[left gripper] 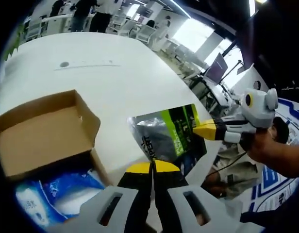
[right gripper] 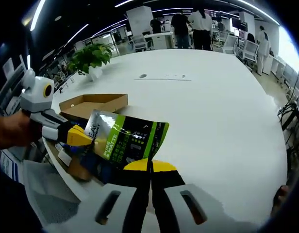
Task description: Operate the shoe box by opening the lid, removing the specified soft item, and placing it in the target area until the item is outside and the box remains undamaged.
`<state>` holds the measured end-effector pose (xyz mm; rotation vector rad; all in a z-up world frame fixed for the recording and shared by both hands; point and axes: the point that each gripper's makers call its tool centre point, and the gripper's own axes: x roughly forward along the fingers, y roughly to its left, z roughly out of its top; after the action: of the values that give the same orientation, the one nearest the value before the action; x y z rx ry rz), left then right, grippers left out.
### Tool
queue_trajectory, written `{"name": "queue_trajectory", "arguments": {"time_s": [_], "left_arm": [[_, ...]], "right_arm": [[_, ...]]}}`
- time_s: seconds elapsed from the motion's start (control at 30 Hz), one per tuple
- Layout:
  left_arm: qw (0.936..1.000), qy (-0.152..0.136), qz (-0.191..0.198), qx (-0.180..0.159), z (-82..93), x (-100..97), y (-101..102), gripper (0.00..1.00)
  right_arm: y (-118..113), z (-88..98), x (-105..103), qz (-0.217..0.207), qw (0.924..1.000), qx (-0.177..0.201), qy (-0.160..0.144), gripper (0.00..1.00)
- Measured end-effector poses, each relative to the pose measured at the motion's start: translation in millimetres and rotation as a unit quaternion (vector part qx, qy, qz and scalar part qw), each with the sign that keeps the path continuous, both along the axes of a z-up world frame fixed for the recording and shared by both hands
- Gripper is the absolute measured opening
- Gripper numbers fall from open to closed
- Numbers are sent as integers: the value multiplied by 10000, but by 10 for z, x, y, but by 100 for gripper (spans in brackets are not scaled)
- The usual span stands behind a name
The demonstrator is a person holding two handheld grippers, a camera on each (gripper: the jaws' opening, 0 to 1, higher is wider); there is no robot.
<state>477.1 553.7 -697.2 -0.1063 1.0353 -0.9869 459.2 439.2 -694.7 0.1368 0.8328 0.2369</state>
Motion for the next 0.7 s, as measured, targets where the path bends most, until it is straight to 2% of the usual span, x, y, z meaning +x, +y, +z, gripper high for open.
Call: {"name": "queue_trajectory", "arguments": {"time_s": [0.4,0.57,0.6,0.7], "left_arm": [[9997,121,-92,196,-219,108,-174,0],[9992,172,-154,315,-322,101,-240,0],[9991,278,-95,305,-332,93,-261,0],[9988,245,-178,390,-376,90,-307,0]], "right_arm": [[-176,-209,104,-66,9999,48,132,0],[-239,-315,105,-92,9997,85,220,0],[-251,-331,104,-95,9997,69,231,0],[-311,-404,105,-131,9994,105,290,0]]}}
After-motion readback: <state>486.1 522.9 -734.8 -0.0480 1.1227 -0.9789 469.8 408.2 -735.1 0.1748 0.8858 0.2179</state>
